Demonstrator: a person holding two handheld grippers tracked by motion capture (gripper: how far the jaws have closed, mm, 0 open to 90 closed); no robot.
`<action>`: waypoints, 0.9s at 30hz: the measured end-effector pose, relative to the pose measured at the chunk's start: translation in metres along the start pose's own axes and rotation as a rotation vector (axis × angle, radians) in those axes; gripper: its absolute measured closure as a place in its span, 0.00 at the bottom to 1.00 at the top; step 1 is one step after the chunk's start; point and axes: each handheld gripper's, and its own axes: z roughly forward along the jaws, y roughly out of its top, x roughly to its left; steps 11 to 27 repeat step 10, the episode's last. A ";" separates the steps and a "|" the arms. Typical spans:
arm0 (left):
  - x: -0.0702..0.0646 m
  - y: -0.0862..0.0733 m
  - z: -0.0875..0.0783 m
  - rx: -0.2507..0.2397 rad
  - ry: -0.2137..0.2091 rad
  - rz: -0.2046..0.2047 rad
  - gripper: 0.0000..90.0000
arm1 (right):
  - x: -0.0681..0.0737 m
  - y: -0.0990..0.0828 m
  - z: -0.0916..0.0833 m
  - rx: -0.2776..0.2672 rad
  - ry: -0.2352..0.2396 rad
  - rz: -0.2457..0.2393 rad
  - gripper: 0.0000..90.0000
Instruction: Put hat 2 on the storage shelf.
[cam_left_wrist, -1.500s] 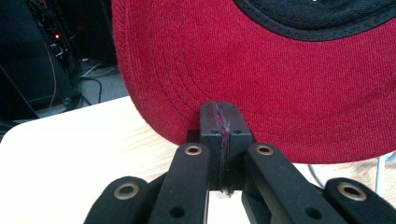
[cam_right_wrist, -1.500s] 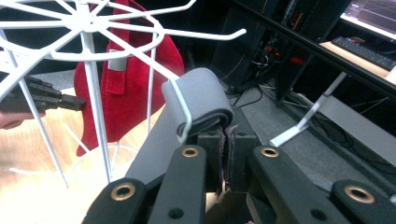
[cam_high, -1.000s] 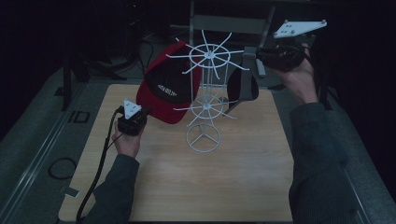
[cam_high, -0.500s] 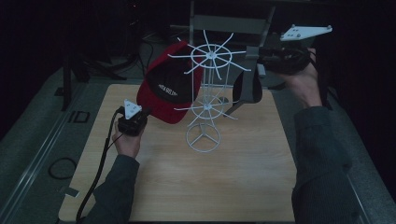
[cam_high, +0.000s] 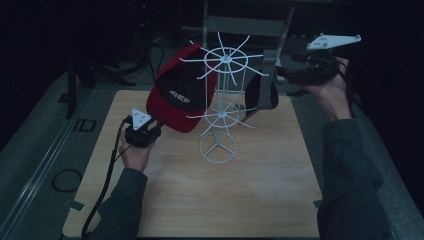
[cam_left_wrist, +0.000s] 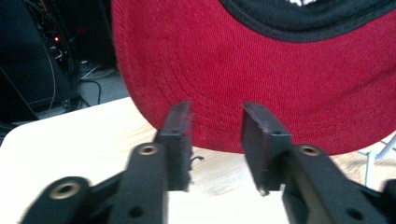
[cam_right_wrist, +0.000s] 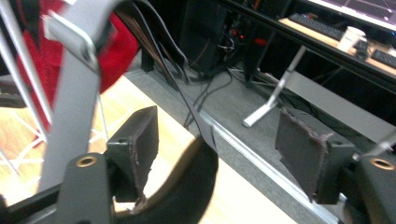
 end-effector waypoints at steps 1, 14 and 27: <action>0.000 0.001 -0.002 -0.007 -0.004 -0.005 0.63 | -0.001 -0.002 0.000 0.005 -0.005 0.005 0.31; 0.000 0.003 -0.023 -0.066 -0.043 -0.017 0.60 | -0.007 -0.018 -0.001 0.023 -0.019 0.029 0.31; 0.000 0.003 -0.023 -0.066 -0.043 -0.017 0.60 | -0.007 -0.018 -0.001 0.023 -0.019 0.029 0.31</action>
